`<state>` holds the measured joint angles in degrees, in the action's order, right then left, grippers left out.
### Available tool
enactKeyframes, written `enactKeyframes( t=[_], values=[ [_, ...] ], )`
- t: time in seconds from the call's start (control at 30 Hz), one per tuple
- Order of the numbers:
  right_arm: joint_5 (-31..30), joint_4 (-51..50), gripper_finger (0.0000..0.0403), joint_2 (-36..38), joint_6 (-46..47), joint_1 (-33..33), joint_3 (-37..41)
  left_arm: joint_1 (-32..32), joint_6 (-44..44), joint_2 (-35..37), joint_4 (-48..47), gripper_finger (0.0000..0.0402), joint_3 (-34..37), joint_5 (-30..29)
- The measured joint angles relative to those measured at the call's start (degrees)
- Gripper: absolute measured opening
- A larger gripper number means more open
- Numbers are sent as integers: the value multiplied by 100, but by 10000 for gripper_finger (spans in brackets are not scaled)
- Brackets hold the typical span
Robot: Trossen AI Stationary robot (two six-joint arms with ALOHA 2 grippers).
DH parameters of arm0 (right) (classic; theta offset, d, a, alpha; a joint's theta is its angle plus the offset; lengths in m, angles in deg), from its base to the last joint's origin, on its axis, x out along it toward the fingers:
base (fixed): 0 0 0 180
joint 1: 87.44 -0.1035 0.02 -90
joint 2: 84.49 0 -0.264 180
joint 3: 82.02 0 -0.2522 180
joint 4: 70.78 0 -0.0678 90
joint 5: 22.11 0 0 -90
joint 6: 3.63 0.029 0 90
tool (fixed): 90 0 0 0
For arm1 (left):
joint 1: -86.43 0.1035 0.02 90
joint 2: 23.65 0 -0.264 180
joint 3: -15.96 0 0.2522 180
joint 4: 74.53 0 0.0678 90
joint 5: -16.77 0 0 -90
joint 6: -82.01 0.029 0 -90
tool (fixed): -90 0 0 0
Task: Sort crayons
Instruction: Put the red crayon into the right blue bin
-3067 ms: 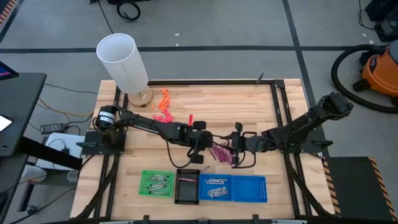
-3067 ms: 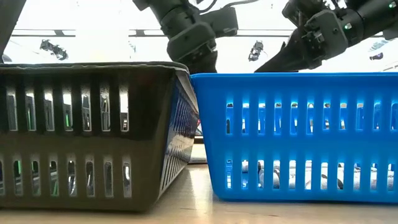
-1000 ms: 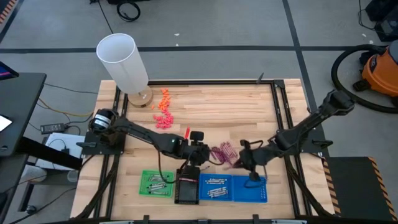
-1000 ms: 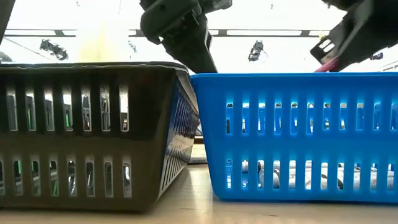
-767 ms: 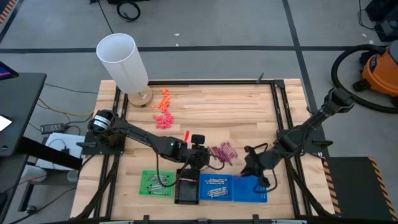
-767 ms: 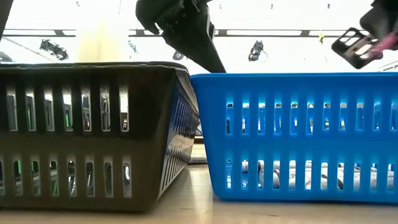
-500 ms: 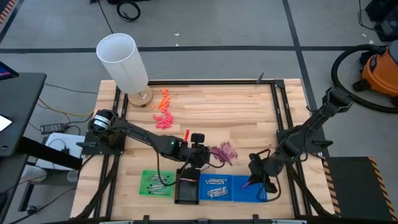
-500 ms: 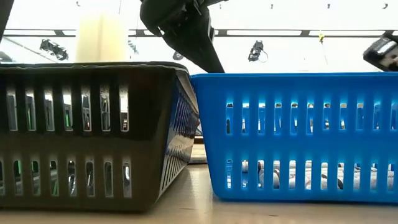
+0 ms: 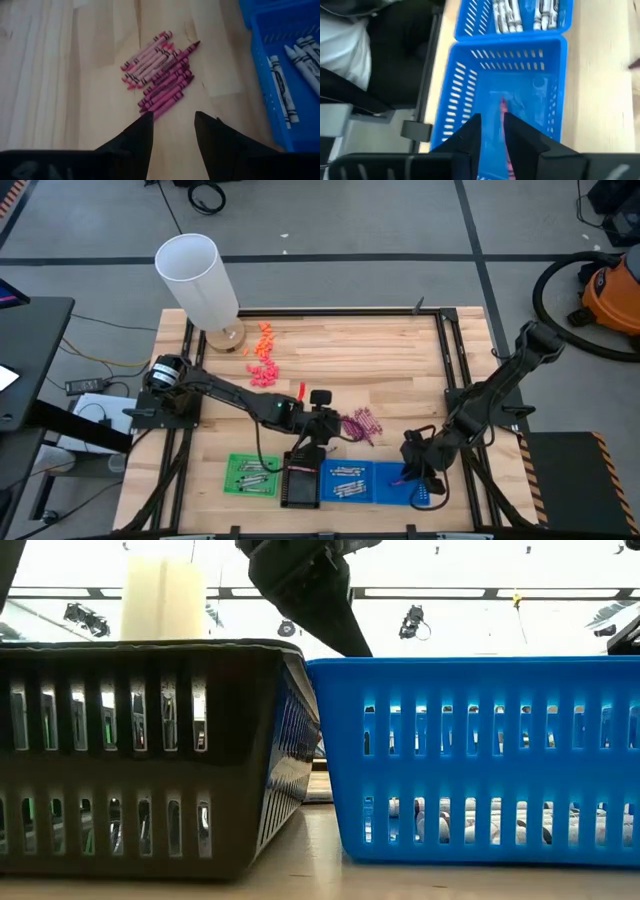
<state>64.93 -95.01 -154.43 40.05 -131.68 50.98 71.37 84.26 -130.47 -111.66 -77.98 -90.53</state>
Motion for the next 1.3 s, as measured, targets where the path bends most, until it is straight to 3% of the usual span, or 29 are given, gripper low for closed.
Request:
enactKeyframes(
  t=[0.17, 0.37, 0.73, 0.9, 1.3],
  values=[
    [-55, 10, 110, 299, -24, 27, -6, 129, 325, 0, 202, 153, 0, 253],
    [-1004, -76, 108, 629, -583, 96, -9, 280, 815, -289, 668, 153, -12, 793],
    [-2526, -564, 107, 414, -1077, 713, -17, 714, 1727, -677, 685, 153, 3, 788],
    [-3034, -553, 107, 327, -1245, 999, -11, 1012, 2044, -903, 742, 153, -2, 1517],
    [-3001, -361, 107, 145, -1434, 1148, -10, 1273, 2334, -1183, 734, 153, 0, 1777]
  ],
)
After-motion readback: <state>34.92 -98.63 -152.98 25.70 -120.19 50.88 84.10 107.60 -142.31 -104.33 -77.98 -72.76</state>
